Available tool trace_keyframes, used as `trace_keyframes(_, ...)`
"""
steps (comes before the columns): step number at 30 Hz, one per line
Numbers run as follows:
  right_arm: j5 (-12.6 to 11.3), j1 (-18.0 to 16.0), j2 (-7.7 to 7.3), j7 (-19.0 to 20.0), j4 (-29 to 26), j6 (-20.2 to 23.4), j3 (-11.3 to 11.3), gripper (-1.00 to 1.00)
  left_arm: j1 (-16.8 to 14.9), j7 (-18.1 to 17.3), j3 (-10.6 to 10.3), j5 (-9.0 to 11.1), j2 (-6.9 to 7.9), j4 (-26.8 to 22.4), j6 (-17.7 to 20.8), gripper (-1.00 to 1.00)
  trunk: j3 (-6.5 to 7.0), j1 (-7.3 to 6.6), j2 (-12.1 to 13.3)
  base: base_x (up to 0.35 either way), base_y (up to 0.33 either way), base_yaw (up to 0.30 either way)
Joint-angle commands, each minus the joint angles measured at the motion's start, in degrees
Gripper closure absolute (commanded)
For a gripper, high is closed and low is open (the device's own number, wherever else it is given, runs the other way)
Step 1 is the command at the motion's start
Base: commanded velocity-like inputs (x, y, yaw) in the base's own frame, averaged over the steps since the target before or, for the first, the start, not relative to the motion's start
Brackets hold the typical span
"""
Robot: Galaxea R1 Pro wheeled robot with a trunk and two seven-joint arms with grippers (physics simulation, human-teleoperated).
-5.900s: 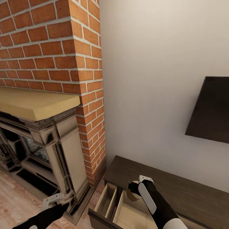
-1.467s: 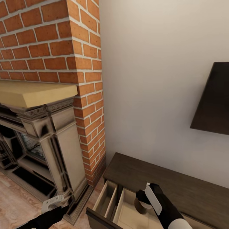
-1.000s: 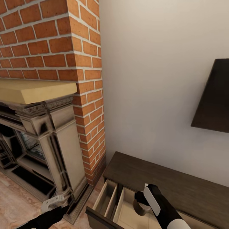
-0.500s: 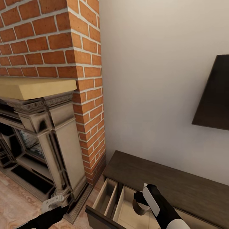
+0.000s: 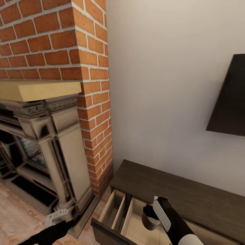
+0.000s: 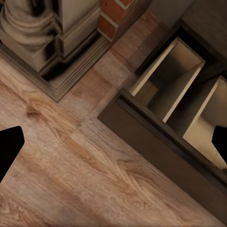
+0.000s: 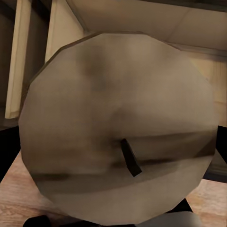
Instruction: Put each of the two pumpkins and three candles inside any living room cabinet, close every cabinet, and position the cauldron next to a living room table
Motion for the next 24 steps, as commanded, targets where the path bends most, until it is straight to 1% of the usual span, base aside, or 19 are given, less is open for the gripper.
trace_keyframes(1,-0.6,0.0,-0.02,-0.6,-0.1,0.0,0.2,1.00,0.0,0.5,0.0,0.6,0.02,-0.1,0.2,-1.00,-0.24,0.23,-0.5,0.000,0.000,0.000)
trace_keyframes(11,-0.6,0.0,0.06,-0.7,-0.1,-0.7,0.3,1.00,0.0,0.5,0.0,0.6,0.02,-0.1,0.2,-1.00,-2.03,2.43,-4.5,0.000,0.000,0.000)
trace_keyframes(14,-0.5,0.0,0.34,-0.7,-0.1,-1.2,0.2,1.00,0.0,0.5,0.0,0.6,0.02,-0.1,0.2,-1.00,-2.57,3.09,-5.7,0.000,0.000,0.000)
trace_keyframes(15,-0.5,0.0,0.42,-0.8,-0.1,-1.5,0.2,1.00,0.0,0.5,0.0,0.6,0.02,-0.1,0.2,-1.00,-2.75,3.31,-6.1,0.000,0.000,0.000)
trace_keyframes(18,-0.5,0.0,0.66,-1.0,-0.1,-4.9,0.2,1.00,0.0,0.5,0.0,0.6,0.02,-0.1,0.2,-1.00,-3.29,3.97,-7.3,0.000,0.000,0.000)
trace_keyframes(24,-0.6,0.0,0.83,-1.8,0.0,-7.0,0.2,1.00,0.0,0.5,0.0,0.5,0.02,0.0,0.2,-1.00,-4.37,5.28,-9.7,0.000,0.000,0.000)
